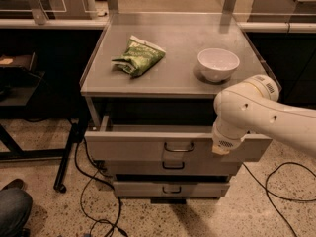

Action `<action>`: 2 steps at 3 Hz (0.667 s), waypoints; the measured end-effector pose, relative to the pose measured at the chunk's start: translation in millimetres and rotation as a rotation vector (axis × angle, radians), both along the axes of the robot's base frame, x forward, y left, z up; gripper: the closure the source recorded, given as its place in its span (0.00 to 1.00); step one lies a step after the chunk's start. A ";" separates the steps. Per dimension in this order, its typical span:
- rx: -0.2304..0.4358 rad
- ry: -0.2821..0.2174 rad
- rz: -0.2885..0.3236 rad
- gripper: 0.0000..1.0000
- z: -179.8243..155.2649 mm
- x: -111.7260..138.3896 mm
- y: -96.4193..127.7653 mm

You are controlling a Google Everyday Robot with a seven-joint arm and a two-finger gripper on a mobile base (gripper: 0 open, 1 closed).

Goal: Close top drawer

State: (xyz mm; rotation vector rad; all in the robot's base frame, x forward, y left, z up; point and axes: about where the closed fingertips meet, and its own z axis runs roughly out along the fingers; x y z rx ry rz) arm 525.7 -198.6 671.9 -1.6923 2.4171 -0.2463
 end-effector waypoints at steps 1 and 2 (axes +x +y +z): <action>0.000 0.000 0.000 0.34 0.0 0.0 0.0; 0.000 0.000 0.000 0.12 0.0 0.0 0.0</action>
Offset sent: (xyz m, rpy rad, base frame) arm 0.0000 0.0000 0.0000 0.0000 0.0000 0.0000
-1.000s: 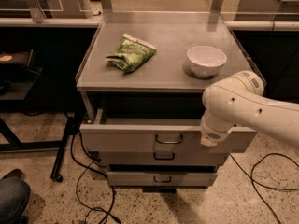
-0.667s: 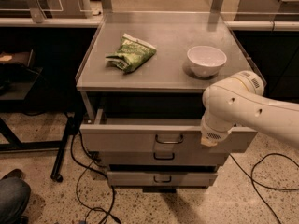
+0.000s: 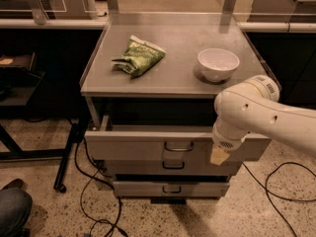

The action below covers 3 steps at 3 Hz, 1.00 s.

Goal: Close top drawer

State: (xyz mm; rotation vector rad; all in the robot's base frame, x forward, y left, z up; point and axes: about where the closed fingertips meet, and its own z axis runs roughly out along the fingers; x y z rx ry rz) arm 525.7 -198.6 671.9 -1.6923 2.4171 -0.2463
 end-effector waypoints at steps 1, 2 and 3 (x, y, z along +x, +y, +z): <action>0.000 0.000 0.000 0.00 0.0 0.0 0.0; 0.000 0.000 0.000 0.00 0.1 -0.1 0.0; 0.000 0.000 0.000 0.19 0.1 -0.1 0.0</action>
Offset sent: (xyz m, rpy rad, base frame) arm 0.0000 0.0000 0.0000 0.0000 0.0000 0.0000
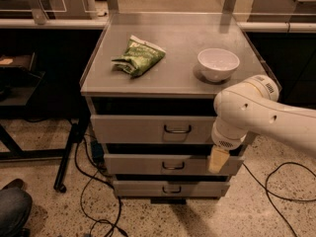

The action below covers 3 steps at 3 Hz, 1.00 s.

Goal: Close top drawer

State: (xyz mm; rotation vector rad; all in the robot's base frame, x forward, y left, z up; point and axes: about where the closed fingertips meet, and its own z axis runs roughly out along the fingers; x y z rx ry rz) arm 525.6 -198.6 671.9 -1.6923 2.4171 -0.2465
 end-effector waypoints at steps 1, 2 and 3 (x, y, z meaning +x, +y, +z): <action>0.000 0.000 0.000 0.49 0.0 0.0 0.0; 0.000 0.000 0.000 0.73 0.0 0.0 0.0; -0.005 -0.011 -0.010 0.97 1.0 7.4 -0.6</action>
Offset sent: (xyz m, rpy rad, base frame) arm 0.0000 0.0000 0.0000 0.0000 0.0000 0.0000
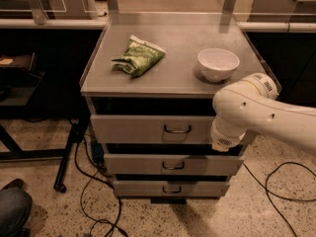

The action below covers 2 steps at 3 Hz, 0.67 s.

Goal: Close top drawer

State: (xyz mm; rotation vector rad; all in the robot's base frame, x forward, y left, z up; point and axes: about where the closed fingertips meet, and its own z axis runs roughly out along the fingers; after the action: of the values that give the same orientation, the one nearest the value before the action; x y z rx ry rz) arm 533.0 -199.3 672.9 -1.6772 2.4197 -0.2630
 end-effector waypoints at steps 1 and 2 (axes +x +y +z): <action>-0.011 -0.020 -0.022 1.00 0.0 17.4 -2.1; -0.028 -0.045 -0.050 1.00 -1.4 41.1 -6.3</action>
Offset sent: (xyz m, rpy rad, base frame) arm 0.0720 -0.0115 -0.0011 -0.0467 -0.0810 -0.0862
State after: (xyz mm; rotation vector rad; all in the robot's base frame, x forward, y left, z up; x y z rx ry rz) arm 574.1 -205.5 671.5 -1.6058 2.4379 -0.3396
